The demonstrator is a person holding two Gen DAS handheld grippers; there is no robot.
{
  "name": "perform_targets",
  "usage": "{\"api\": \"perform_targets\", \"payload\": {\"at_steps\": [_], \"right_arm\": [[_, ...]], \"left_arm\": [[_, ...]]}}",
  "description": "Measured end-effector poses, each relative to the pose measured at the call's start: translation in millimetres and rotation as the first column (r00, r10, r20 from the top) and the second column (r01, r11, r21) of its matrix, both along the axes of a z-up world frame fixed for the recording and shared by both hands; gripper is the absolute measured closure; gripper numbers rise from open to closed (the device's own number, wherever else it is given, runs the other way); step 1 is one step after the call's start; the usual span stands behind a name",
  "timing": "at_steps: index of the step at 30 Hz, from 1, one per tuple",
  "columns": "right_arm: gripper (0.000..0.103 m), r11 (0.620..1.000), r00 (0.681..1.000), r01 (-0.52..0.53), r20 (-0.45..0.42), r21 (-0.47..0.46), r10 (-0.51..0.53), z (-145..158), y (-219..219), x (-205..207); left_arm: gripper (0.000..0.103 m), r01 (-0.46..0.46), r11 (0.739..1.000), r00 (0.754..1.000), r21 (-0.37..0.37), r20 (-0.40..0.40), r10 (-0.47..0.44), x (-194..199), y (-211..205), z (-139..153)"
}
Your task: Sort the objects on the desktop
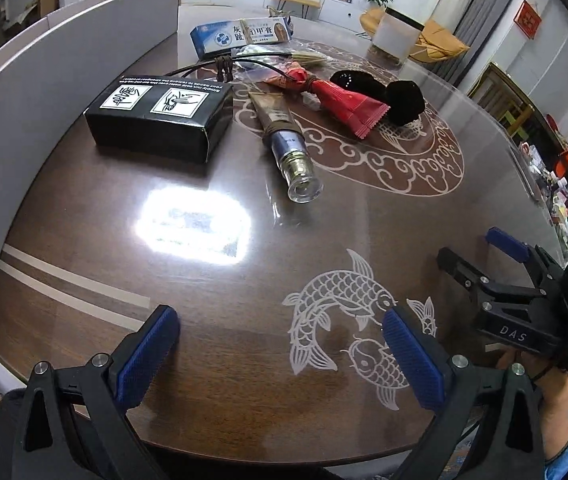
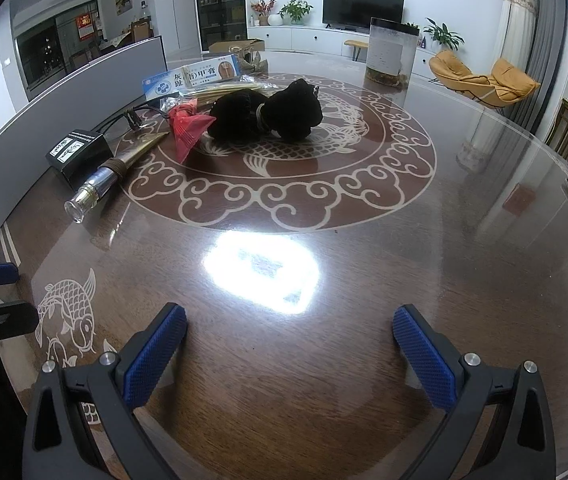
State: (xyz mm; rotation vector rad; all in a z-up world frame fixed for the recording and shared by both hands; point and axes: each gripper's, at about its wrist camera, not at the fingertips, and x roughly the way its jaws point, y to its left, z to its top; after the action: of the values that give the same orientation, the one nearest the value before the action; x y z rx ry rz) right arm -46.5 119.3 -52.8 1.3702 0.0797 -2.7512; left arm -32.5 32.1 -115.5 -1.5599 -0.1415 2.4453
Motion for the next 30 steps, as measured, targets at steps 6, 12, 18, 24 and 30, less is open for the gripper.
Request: {"api": "perform_targets", "payload": {"at_steps": [6,12,18,24,30], "right_arm": [[0.000,1.000,1.000,0.000,0.000,0.000,0.000,0,0,0],[0.000,1.000,1.000,-0.001,0.000,0.000,0.001,0,0,0],[0.000,1.000,1.000,-0.001,0.000,0.000,0.001,0,0,0],[0.000,1.000,1.000,-0.001,0.000,0.000,0.001,0,0,0],[0.000,1.000,1.000,-0.001,0.000,0.000,0.001,0,0,-1]], "left_arm": [[0.000,0.010,0.999,1.000,-0.048,-0.003,-0.010,-1,8,-1],[0.000,0.006,0.998,1.000,-0.066,-0.007,-0.006,-5,12,-3],[0.000,0.012,0.995,1.000,-0.097,-0.005,-0.012,-5,15,-4],[0.000,0.014,0.993,1.000,-0.114,-0.005,-0.015,-5,18,-4],[0.000,0.016,0.992,1.000,-0.123,-0.006,-0.017,-4,18,-4]]}}
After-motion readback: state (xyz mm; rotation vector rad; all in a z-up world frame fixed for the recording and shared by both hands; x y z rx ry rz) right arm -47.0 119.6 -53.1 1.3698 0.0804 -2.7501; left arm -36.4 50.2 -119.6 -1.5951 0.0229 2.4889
